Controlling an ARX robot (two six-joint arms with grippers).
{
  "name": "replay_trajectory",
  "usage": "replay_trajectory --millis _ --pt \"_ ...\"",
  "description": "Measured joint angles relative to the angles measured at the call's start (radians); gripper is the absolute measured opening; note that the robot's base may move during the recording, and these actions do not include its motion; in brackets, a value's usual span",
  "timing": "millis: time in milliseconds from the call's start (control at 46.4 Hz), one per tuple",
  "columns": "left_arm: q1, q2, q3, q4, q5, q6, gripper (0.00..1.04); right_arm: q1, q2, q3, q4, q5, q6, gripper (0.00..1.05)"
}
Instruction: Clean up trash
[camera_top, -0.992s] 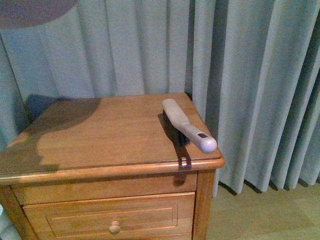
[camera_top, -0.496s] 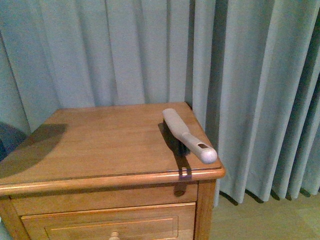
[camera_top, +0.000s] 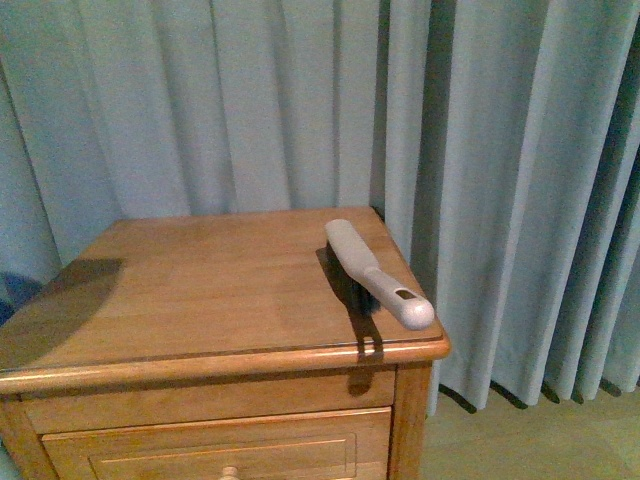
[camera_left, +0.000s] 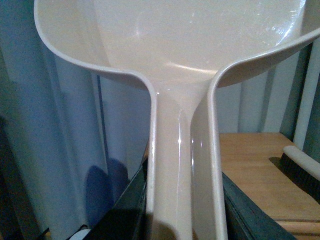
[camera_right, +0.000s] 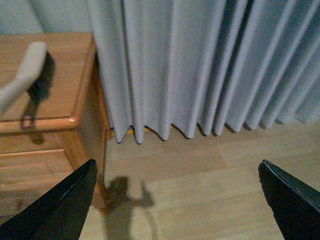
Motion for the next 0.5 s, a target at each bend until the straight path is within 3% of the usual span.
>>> replay_trajectory --millis 259,496 --pt "0.000 0.000 0.000 0.000 0.001 -0.001 0.28 0.204 0.587 0.550 -0.189 0.000 0.113 0.97" --pt "0.000 -0.002 0.000 0.000 0.001 -0.002 0.28 0.241 0.970 0.935 -0.407 -0.026 0.222 0.97"
